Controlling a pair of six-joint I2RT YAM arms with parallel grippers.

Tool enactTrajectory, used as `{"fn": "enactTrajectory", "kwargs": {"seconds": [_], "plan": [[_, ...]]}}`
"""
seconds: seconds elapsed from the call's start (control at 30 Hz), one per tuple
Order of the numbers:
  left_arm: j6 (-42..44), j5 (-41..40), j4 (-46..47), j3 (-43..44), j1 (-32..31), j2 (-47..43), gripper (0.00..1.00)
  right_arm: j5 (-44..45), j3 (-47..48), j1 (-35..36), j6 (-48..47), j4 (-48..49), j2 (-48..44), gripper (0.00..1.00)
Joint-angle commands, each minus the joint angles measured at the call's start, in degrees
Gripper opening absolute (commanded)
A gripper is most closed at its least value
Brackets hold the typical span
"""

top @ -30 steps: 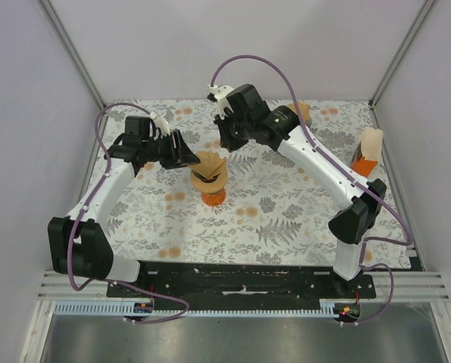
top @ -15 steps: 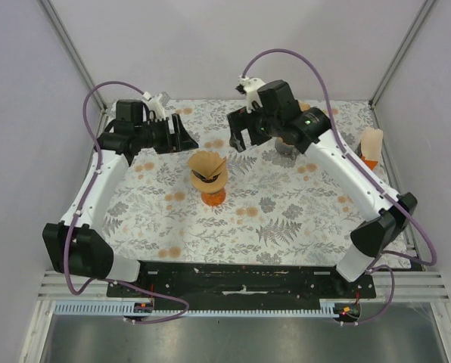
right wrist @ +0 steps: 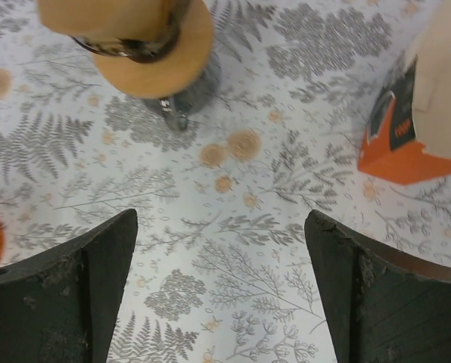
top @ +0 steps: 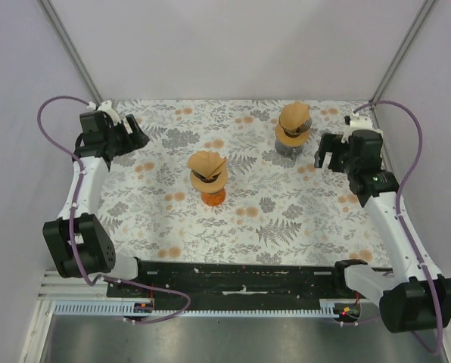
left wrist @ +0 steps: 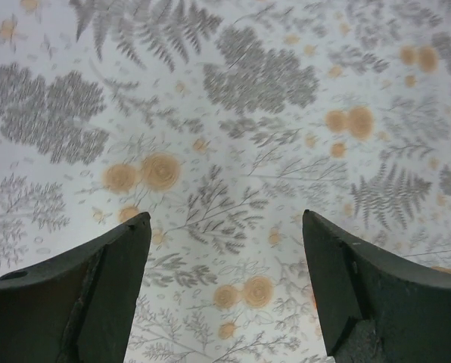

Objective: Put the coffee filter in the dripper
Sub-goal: Reset both arms

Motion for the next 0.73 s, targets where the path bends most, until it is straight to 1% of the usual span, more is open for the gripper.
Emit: {"fn": "enactTrajectory", "kwargs": {"seconds": [0.0, 0.07, 0.17, 0.33, 0.6, 0.7], "plan": [[3.30, -6.43, 8.69, -7.88, 0.92, 0.40, 0.87, 5.00, -9.65, -2.19, 3.53, 11.62, -4.22, 0.98], [3.83, -7.84, 10.27, -11.22, 1.00, 0.66, 0.87, 7.13, -12.21, -2.28, 4.77, 12.15, -4.67, 0.98], [3.58, -9.42, 12.56, -15.61, 1.00, 1.02, 0.87, 7.75, -14.58, -2.37, 6.36, 12.85, -4.58, 0.98], [3.40, -9.08, 15.02, -20.80, 1.09, 0.58, 0.88, 7.58, -18.01, -2.28, 7.41, 16.01, -3.88, 0.98], [3.22, -9.34, 15.64, -23.71, 1.00, 0.23, 0.89, 7.84, -19.77, -2.28, 8.56, 18.47, -1.50, 0.98], [2.87, -9.52, 15.73, -24.24, 0.83, 0.40, 0.90, 10.29, -21.53, -2.28, 10.40, 21.11, -2.64, 0.98]]}}
